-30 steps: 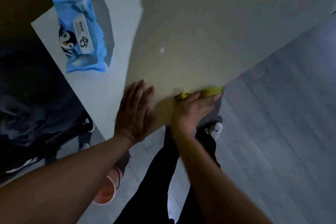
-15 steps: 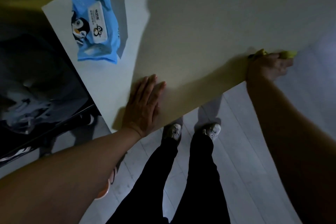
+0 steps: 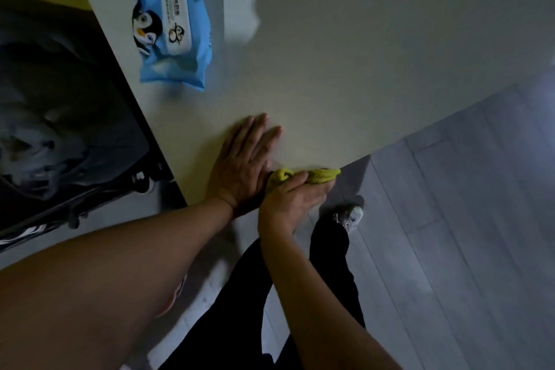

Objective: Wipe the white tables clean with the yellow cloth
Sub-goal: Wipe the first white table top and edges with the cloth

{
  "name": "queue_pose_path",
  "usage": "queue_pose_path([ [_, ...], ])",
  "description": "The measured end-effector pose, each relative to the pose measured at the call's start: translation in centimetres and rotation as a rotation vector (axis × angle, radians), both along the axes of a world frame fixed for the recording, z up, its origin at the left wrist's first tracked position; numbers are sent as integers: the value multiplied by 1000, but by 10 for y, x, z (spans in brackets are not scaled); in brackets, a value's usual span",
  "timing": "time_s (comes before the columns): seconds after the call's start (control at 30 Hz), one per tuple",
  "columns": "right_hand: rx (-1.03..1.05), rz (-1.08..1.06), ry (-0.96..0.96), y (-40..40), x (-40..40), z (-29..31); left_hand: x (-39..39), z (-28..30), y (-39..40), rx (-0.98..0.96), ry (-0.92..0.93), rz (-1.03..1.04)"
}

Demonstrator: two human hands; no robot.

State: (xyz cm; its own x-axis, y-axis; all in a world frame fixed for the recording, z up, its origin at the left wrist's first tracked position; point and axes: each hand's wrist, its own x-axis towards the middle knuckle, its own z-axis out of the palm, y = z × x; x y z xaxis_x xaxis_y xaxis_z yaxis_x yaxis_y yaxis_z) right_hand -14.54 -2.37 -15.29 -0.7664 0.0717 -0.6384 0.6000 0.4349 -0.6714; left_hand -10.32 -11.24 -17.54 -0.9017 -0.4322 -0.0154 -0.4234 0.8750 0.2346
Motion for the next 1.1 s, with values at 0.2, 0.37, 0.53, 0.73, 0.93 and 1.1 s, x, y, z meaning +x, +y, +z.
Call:
queue_pose_path([
  [0.2,50,-118,106,12,-89,-12,8,0,-5,53,53,-26],
  [0.37,184,-237,237,26,-201,-31,66,4,-39,4,13,18],
  [0.53,300,-261,272,17,-188,-34,66,2,-36,30,65,34],
  [0.73,161,-57,153,3,-41,-15,68,-3,-37,-3,39,40],
  [0.93,61,-67,63,-7,2,-12,66,-3,-37,-21,33,50],
  [1.1,47,-128,111,-6,-17,-16,67,-2,-36,-43,43,40],
])
